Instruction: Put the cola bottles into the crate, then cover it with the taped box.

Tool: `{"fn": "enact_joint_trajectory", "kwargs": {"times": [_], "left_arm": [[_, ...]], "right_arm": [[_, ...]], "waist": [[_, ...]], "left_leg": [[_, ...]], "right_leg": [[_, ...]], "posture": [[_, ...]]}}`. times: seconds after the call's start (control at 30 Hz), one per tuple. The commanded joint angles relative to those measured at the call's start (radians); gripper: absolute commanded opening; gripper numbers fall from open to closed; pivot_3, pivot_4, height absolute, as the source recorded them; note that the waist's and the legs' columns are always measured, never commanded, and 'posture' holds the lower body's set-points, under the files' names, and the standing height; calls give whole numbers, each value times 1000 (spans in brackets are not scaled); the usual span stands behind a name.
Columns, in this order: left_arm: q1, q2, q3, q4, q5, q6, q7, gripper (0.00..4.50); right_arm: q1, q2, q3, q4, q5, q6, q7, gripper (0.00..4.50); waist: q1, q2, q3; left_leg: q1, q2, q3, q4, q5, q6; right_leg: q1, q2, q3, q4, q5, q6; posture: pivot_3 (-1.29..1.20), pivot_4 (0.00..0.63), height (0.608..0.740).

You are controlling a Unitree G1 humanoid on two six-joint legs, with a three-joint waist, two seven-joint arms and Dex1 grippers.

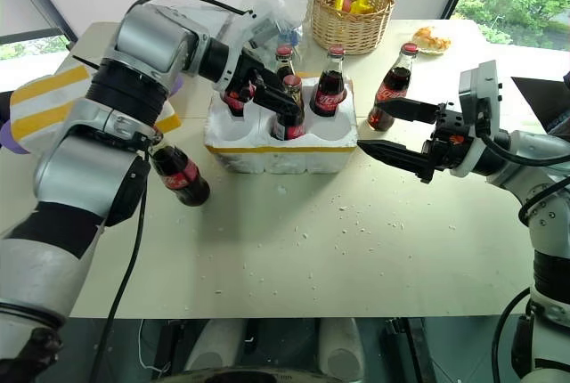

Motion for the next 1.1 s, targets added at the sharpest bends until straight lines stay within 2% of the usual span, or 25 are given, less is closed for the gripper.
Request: {"fn": "enact_joint_trajectory", "kwargs": {"times": [0.03,0.3,0.4,0.57,0.7,0.77,0.83,0.9,0.97,1.1], "left_arm": [[-76,17,31,-25,-20,-7,-25,4459],[-191,80,29,15,-33,5,-139,4459],[-225,143,26,7,-43,-3,-220,4459],[-202,326,0,-115,-178,30,-277,4459],[-148,498,27,-249,-362,96,-277,4459],[-84,619,55,-333,-467,116,-277,4459],[-39,693,67,-386,-532,133,-277,4459],[92,838,88,-487,-631,111,-277,4459],[292,1008,130,-587,-716,48,-277,4459],[676,1193,277,-654,-758,-95,-277,4459]], "right_arm": [[-31,7,-4,5,4,-20,5,4500],[-49,3,6,32,-3,-22,21,4500],[-59,-2,9,45,-8,-24,32,4500],[-70,-12,8,64,-13,-24,52,4500],[-79,-13,19,84,-22,-28,72,4500],[-96,-12,33,100,-30,-31,86,4500],[-108,-13,40,114,-36,-33,97,4500],[-126,-16,51,133,-44,-36,113,4500],[-144,-18,63,152,-53,-39,131,4500],[-166,-33,86,177,-73,-48,177,4500]], "waist": [[0,0,0],[-2,0,0],[-5,0,0],[-14,1,0],[-16,1,0],[-22,1,0],[-27,1,0],[-33,2,1],[-37,2,1],[-33,2,1]], "left_leg": [[0,0,0,0,0,0],[0,0,0,0,0,0],[0,0,0,0,0,0],[1,1,0,-1,0,0],[1,1,0,-1,0,0],[1,1,0,-1,0,0],[1,1,0,-1,0,0],[2,1,0,-1,0,0],[4,1,3,-1,0,0],[6,2,6,-2,0,0]], "right_leg": [[0,0,0,0,0,0],[0,0,0,0,0,0],[0,0,0,0,0,0],[0,0,0,0,0,0],[0,0,1,1,0,0],[0,0,1,1,0,0],[0,0,1,2,0,0],[0,0,1,2,0,0],[-1,0,4,5,0,0],[-3,0,9,10,-1,-1]], "posture": [[0,150,737],[0,150,737],[0,150,737],[0,150,737],[0,150,737],[0,150,737],[0,150,737],[0,150,737],[0,150,737],[0,150,737]]}}
